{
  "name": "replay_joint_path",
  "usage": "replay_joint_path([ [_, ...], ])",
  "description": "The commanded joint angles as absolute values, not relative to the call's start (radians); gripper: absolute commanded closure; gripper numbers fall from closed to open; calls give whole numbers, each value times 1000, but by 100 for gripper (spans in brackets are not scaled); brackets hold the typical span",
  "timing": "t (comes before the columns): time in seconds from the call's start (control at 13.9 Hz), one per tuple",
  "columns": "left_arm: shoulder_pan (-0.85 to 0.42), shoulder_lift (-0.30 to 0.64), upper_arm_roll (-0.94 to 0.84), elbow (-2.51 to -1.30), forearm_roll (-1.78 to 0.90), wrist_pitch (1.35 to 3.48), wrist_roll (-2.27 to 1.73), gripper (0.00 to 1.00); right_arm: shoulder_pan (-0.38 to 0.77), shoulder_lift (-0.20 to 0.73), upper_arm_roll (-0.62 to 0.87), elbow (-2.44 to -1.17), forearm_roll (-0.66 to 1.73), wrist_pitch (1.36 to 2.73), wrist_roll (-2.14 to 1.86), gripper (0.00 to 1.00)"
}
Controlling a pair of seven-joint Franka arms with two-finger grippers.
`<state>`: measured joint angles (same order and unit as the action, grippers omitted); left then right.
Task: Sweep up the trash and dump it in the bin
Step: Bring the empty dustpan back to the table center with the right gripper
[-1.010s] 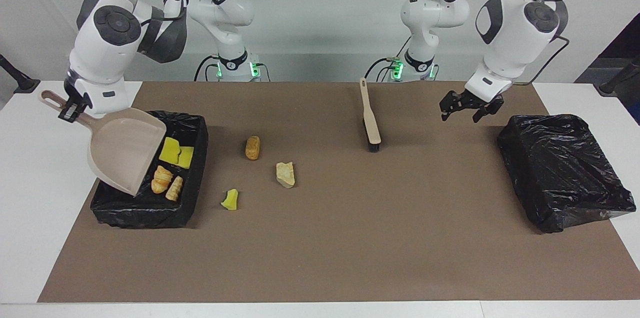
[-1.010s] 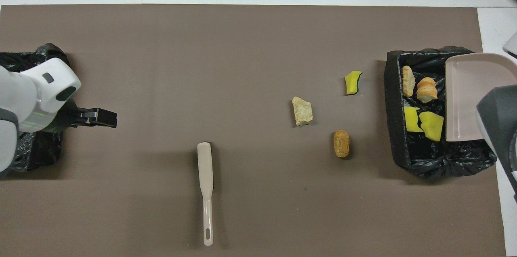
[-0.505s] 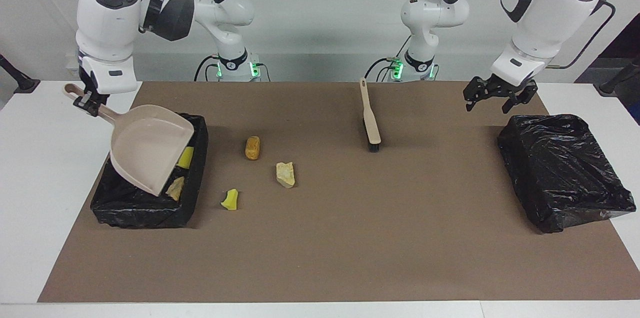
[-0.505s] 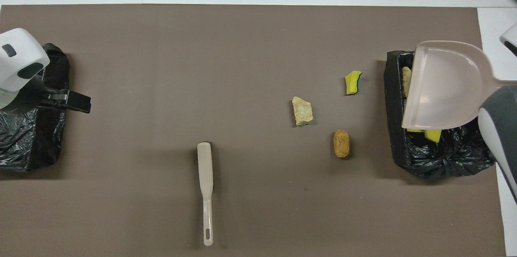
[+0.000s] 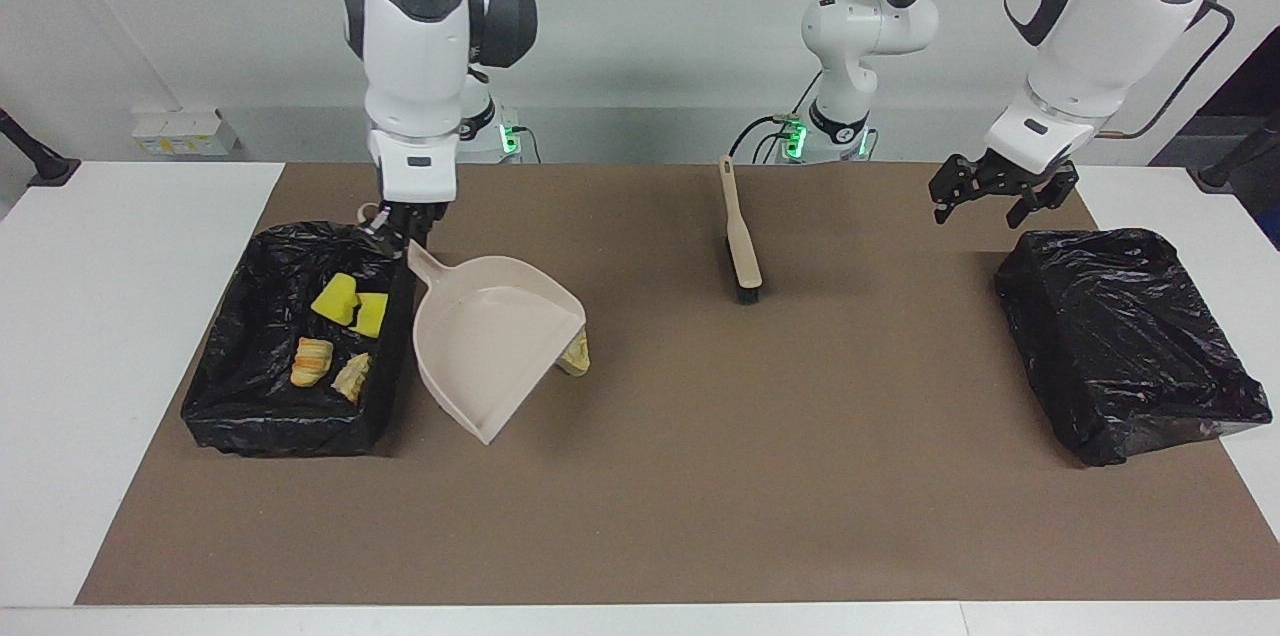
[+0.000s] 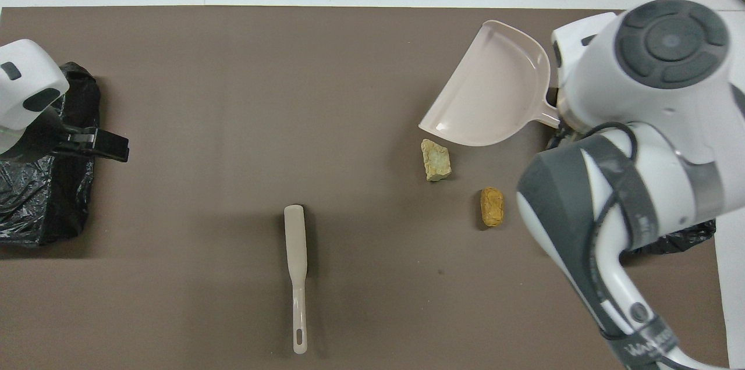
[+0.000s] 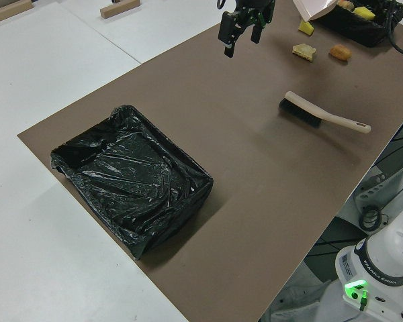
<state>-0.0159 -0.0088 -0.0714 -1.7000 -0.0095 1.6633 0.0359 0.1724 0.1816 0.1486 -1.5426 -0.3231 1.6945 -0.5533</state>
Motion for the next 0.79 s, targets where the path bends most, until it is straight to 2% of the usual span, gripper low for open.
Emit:
replay_joint_path([
  [0.0, 9, -3, -81, -1695, -38, 1678, -9, 0, 248, 351, 144, -1326, -298, 1687, -254, 100],
  [0.14, -6, -3, -81, -1697, -37, 1678, -34, 0, 300, 447, 153, -1215, -279, 1695, -67, 100],
  [0.36, -8, -11, -84, -1710, -37, 1683, -25, 0, 389, 556, 166, -1161, -262, 1775, 240, 100],
  [0.58, -8, -23, -87, -1738, -37, 1710, -15, 0, 477, 693, 192, -1036, -261, 1789, 475, 100],
  [0.72, -8, -23, -87, -1741, -37, 1710, -12, 0, 534, 742, 193, -1019, -261, 1842, 586, 100],
])
